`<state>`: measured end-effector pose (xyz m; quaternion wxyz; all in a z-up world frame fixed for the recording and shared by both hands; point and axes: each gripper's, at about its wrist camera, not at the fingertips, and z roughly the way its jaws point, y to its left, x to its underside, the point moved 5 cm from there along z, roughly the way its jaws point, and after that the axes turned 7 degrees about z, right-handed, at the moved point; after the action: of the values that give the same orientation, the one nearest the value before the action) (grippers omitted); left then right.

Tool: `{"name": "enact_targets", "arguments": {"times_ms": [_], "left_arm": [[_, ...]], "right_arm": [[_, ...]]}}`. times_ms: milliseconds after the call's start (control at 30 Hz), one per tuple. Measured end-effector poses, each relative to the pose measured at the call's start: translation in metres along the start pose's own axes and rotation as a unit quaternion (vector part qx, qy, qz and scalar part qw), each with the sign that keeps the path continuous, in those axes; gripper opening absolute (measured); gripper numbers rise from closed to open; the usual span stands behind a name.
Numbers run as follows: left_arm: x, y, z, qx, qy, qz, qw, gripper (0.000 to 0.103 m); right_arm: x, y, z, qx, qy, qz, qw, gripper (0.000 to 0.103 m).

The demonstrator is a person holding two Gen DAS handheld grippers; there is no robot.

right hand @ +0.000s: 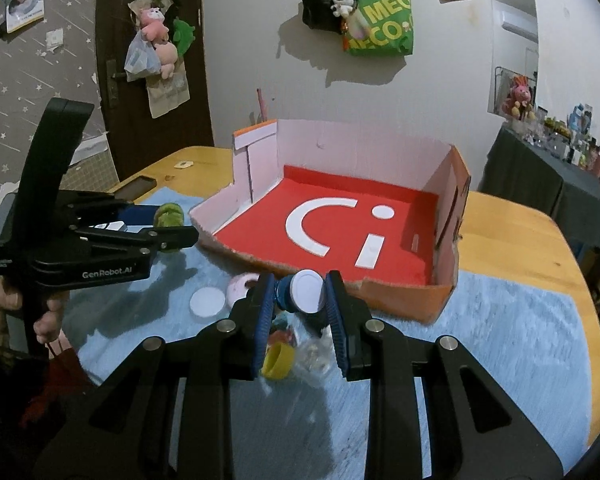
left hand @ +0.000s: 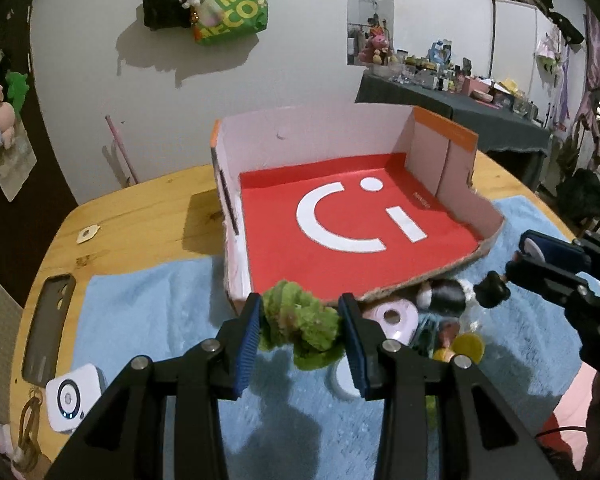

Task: Organize objects
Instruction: 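Carry both items into the red box and lower them onto the floor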

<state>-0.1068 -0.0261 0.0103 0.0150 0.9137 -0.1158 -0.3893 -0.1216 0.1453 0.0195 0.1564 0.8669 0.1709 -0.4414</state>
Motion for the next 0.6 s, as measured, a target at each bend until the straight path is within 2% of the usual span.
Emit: {"name": "enact_targets", "arguments": {"times_ms": [300,600], "left_arm": [[-0.027,-0.013,0.012,0.020,-0.005,0.003,0.9998,0.041],[-0.048,-0.016,0.027,0.026,-0.004,0.001,0.9997,0.041]], "right_arm": [[-0.027,-0.005,0.011,0.001,-0.014,-0.003,1.000,0.025],[-0.041,-0.017,0.034,0.005,-0.007,0.008,1.000,0.025]]}}
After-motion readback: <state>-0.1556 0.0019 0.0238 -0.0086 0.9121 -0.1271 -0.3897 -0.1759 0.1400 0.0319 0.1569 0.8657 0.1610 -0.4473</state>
